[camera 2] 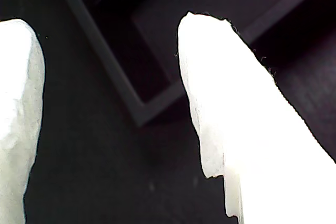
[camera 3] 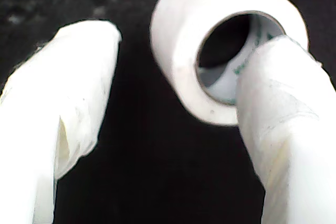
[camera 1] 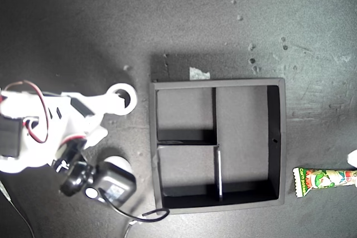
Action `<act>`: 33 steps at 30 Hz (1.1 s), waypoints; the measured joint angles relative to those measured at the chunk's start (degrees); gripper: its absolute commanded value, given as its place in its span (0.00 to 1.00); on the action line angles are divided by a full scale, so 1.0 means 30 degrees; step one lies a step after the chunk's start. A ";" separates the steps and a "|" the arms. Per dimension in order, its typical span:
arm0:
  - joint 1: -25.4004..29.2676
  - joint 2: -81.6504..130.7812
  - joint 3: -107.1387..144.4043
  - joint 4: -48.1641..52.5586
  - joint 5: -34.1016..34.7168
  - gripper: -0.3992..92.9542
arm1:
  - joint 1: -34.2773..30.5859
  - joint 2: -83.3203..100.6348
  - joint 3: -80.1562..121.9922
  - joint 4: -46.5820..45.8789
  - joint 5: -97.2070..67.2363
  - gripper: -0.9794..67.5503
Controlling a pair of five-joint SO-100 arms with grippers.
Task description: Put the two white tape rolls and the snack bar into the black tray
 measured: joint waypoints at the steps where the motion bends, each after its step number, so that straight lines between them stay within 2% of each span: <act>1: 0.0000 -0.0176 0.0000 -0.0234 -0.0059 0.19 | 0.0000 0.0000 0.0000 0.0000 0.0059 0.25; 17: 0.0205 -0.2344 0.0000 -0.1406 -0.0469 0.20 | 0.0000 0.0000 0.0322 0.0000 0.0293 0.24; 27: 0.0117 -0.4453 -0.0293 -0.1992 -0.1992 0.17 | 0.0000 0.0000 0.0469 0.0000 0.0322 0.25; 33: 0.0000 -0.3896 -0.0322 -0.1992 -0.1963 0.17 | -0.0293 0.0000 0.0674 0.0000 0.0322 0.24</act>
